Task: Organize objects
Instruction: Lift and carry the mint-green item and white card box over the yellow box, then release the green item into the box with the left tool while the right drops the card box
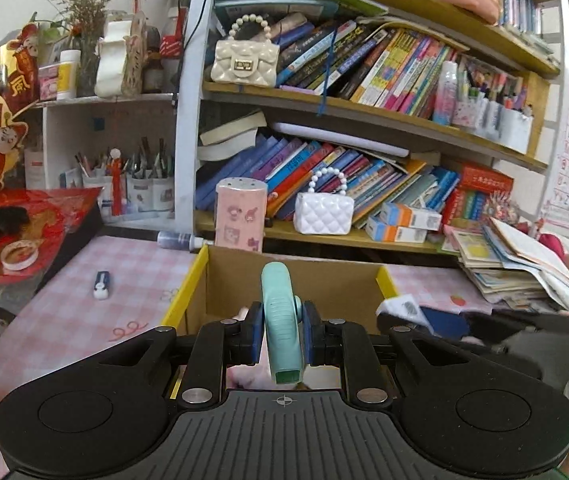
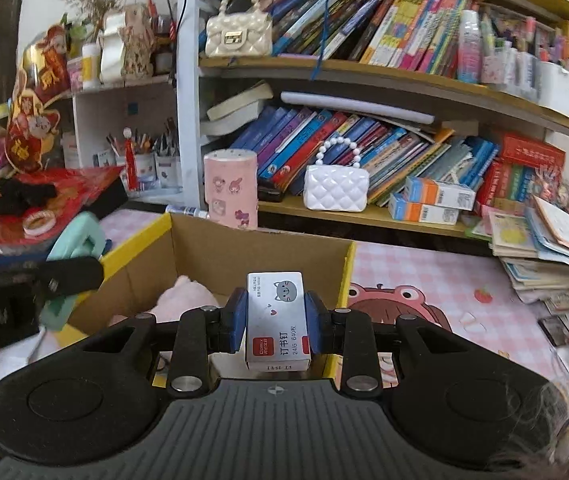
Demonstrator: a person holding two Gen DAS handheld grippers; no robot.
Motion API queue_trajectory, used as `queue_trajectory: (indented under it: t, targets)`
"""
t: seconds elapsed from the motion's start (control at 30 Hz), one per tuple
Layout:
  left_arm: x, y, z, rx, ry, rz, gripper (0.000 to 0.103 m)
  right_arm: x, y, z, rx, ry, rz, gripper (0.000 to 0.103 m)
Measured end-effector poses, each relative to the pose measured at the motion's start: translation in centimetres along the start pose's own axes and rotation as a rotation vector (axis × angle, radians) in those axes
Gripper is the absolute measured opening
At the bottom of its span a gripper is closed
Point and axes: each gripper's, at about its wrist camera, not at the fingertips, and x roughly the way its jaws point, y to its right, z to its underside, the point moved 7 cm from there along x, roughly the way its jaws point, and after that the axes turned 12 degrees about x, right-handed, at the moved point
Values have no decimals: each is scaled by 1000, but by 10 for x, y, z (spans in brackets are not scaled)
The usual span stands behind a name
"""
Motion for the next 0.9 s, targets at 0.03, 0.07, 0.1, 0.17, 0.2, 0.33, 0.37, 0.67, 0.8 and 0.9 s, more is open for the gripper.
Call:
queue_trajectory:
  t: [0.03,0.07,0.1,0.17,0.2,0.33,0.37,0.67,0.8,0.9]
  targets:
    - [7,0,-1,-2,-4,-4,18,7,-1,2,-8,-8,-1,28]
    - [14,0,-2,-3,-12,-10,18,15,-1,3,-17,-21,-4,28]
    - [21,0,-1,-3,-21,-15,18,22,-1,5,-24,-35,-5,28]
    - [35,0,2,2,-43,-24,18,34,-3,12,-39,-66,-13,28]
    - [41,0,3,7,-55,-28,18,39,-3,15,-44,-83,-18,28]
    - [60,1,20,29,-123,-38,18,50,-6,33,-68,-183,-80,28]
    - [62,1,25,28,-139,-41,18,51,-7,38,-81,-198,-99,29]
    - [45,15,49,-2,-217,-31,18,39,5,35,-177,-312,-397,28]
    - [34,25,55,22,-238,-38,18,31,11,37,-203,-323,-463,28]
    - [32,24,57,-9,-244,-42,18,28,13,37,-218,-329,-471,28]
